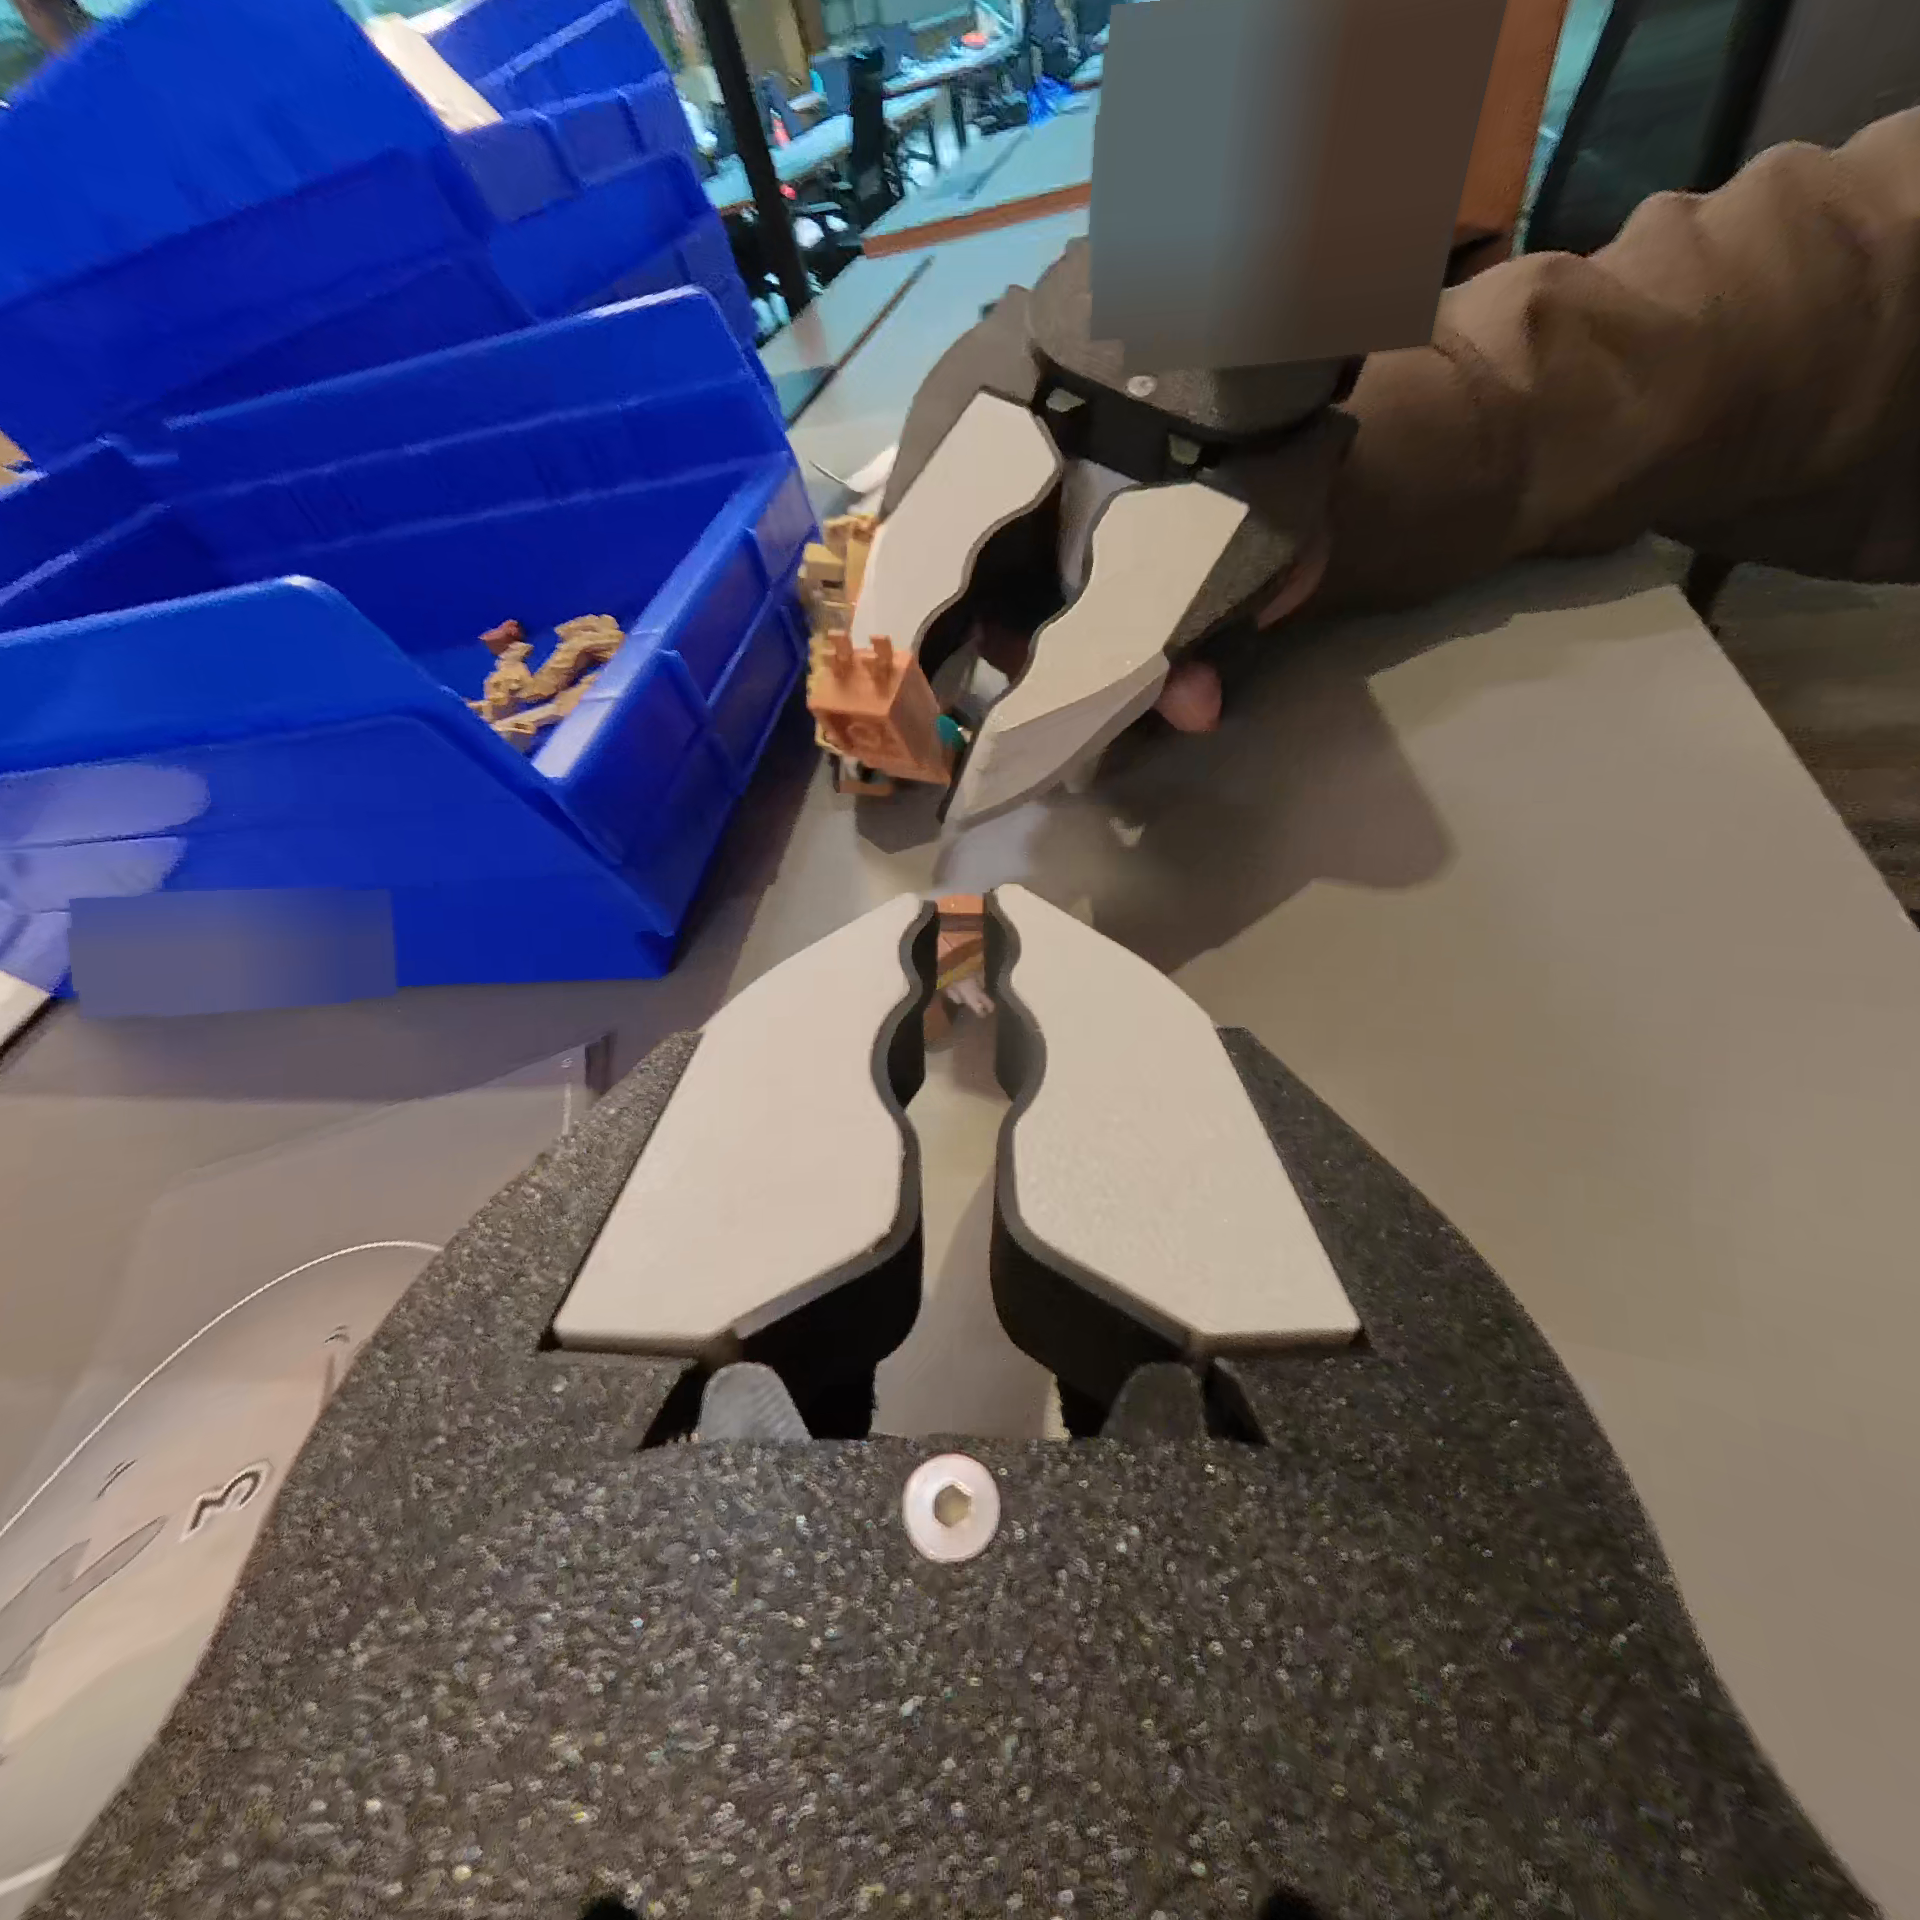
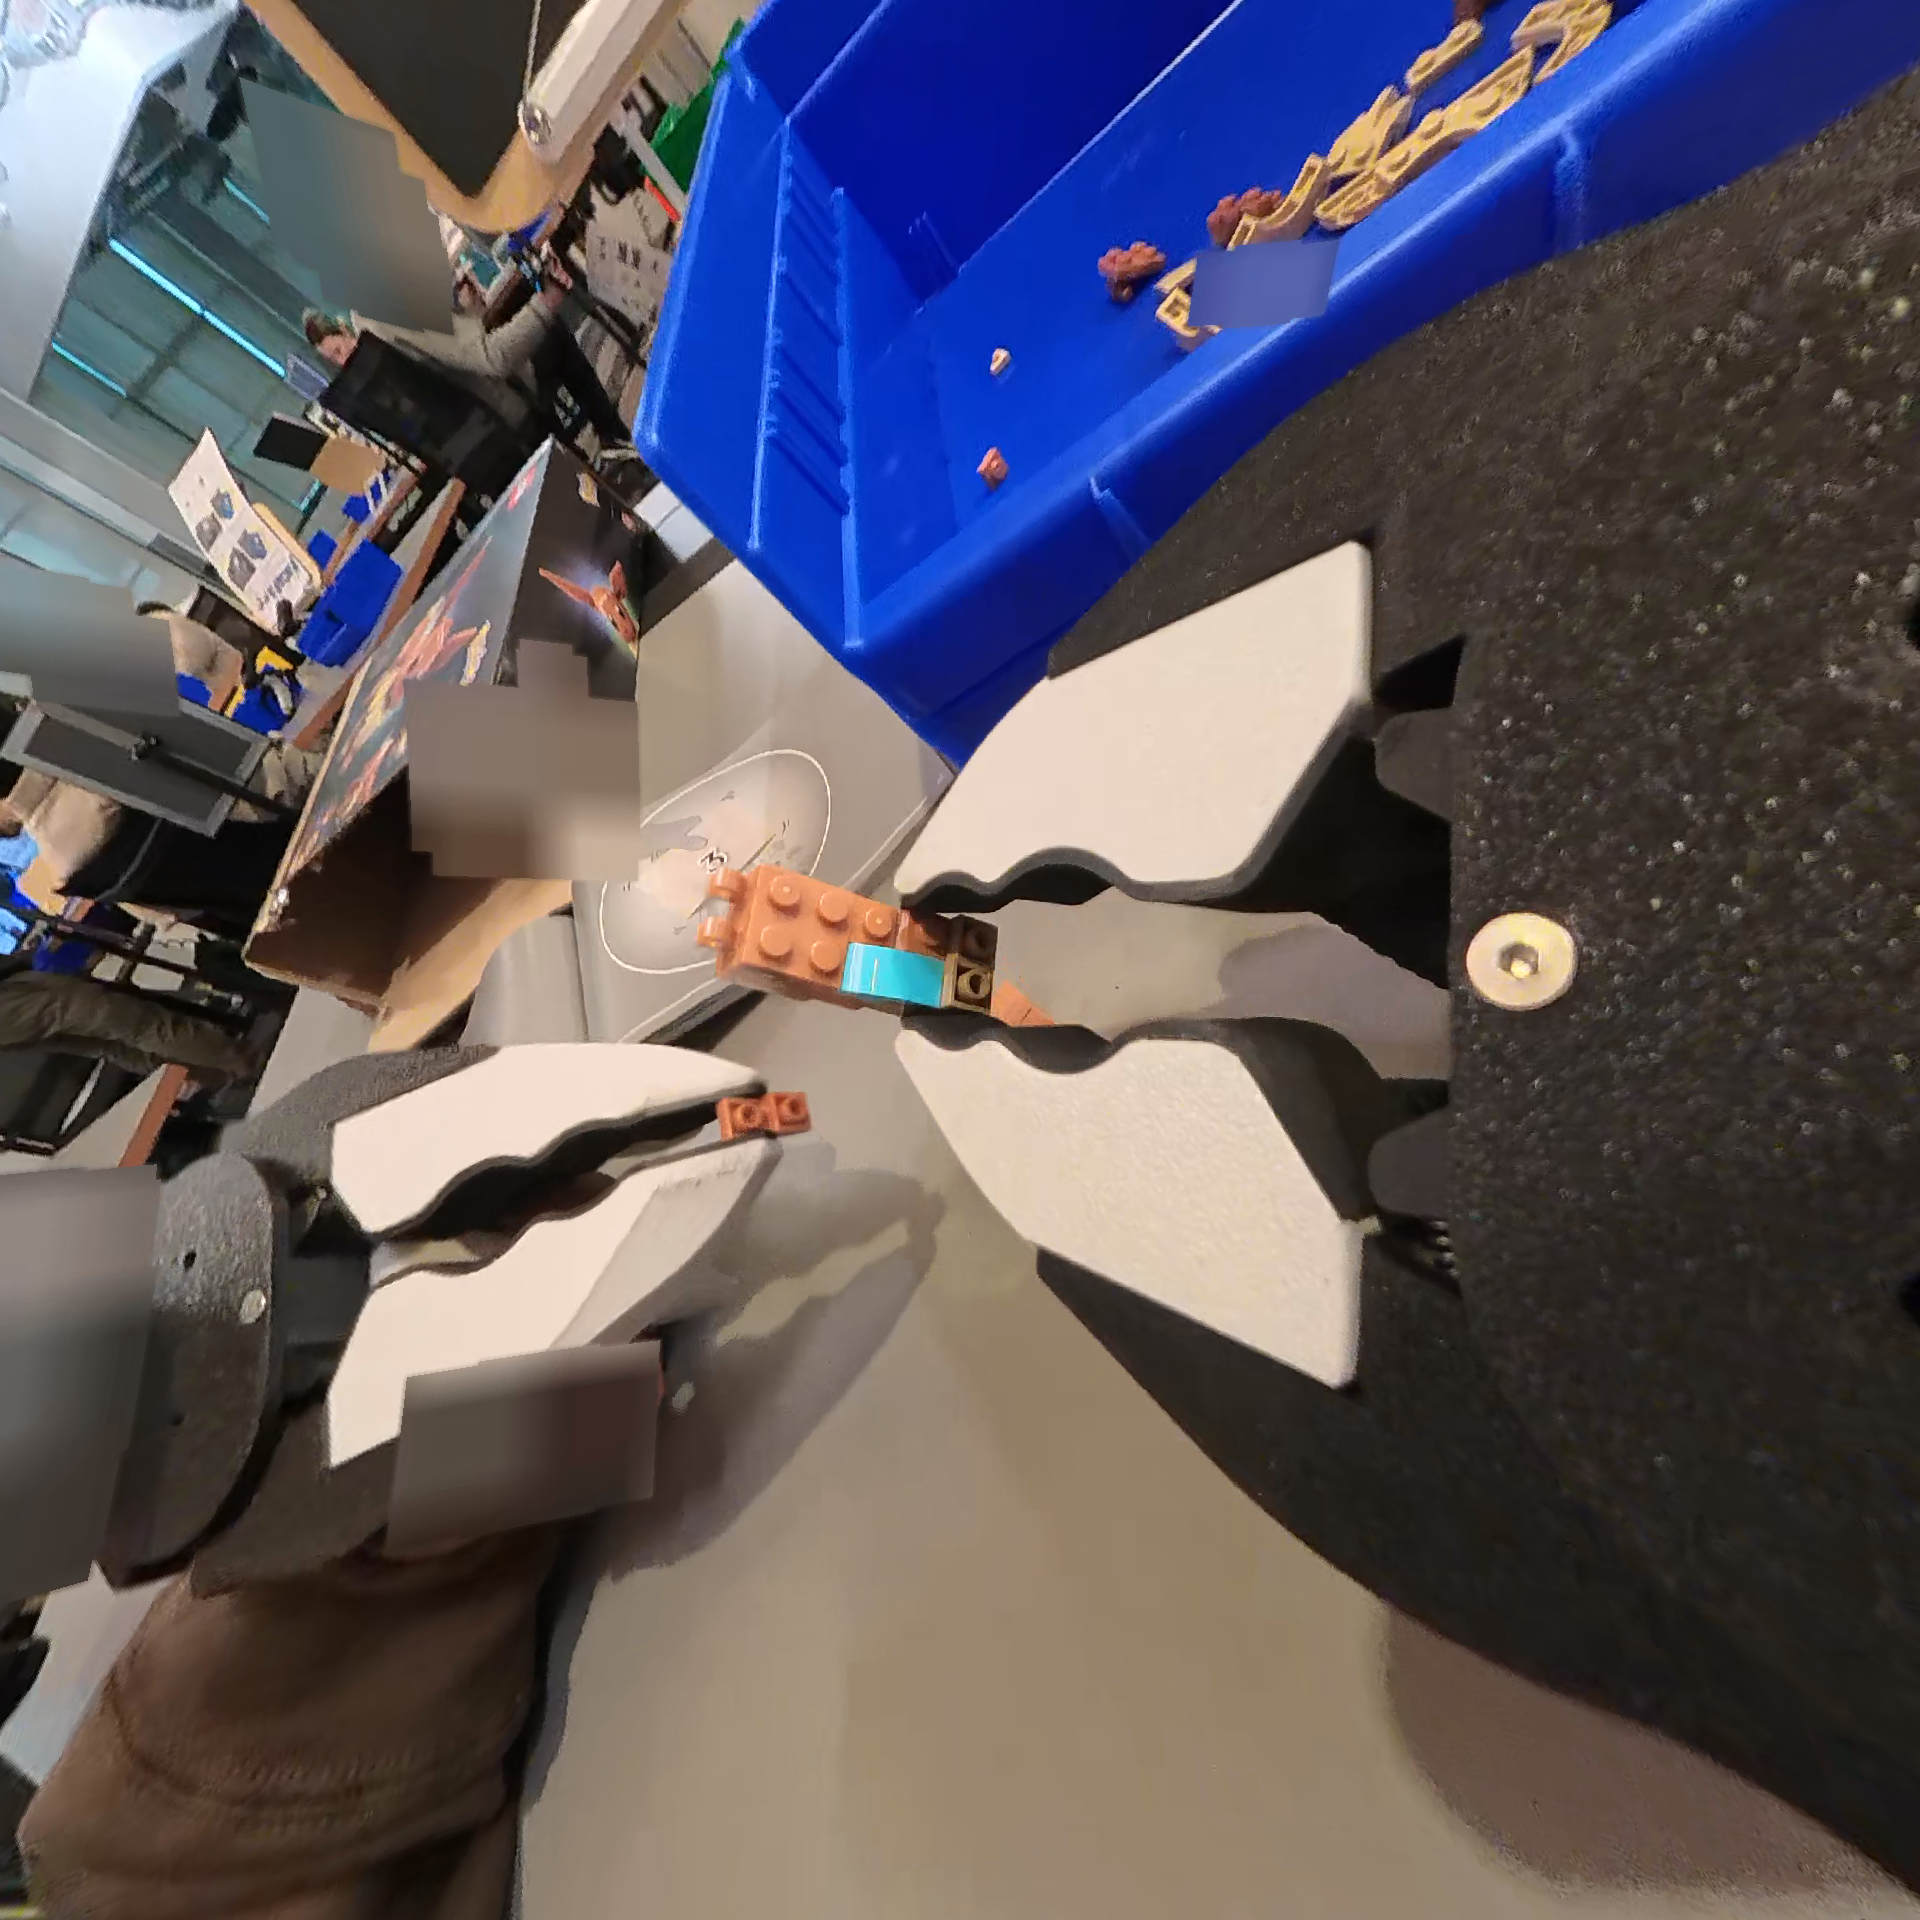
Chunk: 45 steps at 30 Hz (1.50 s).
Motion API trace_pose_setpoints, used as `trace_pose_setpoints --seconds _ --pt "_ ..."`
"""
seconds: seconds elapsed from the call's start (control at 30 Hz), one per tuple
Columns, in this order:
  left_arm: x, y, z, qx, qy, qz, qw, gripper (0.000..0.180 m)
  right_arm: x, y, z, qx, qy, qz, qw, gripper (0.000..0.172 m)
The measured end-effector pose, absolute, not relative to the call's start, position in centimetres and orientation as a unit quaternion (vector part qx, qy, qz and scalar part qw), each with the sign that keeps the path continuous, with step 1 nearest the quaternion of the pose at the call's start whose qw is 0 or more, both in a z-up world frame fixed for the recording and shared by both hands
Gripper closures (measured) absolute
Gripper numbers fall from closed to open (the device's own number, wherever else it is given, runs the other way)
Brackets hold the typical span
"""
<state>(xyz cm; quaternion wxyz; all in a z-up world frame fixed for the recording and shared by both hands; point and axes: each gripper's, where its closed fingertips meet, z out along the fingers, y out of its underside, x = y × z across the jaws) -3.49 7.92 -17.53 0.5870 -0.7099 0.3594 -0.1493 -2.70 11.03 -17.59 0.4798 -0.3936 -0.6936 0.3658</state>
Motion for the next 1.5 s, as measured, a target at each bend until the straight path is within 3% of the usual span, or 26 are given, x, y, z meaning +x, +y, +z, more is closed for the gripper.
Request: trace_pose_setpoints --seconds 0.53,1.2,1.5 --pt "-3.0 6.7 -17.1 -0.694 0.354 -0.093 0.62 0.172 -0.5 11.3 -16.2 -0.394 -0.65 0.354 0.545 0.153" --pt "-3.5 7.0 -16.6 -0.689 0.335 -0.073 0.639 0.172 -0.3 12.0 -15.8 -0.404 -0.634 0.359 0.552 0.153" --pt "-6.0 11.0 -11.5 -0.662 0.22 -0.078 0.712 0.173 -0.2 13.4 -15.0 -0.44 -0.598 0.393 0.543 0.153"
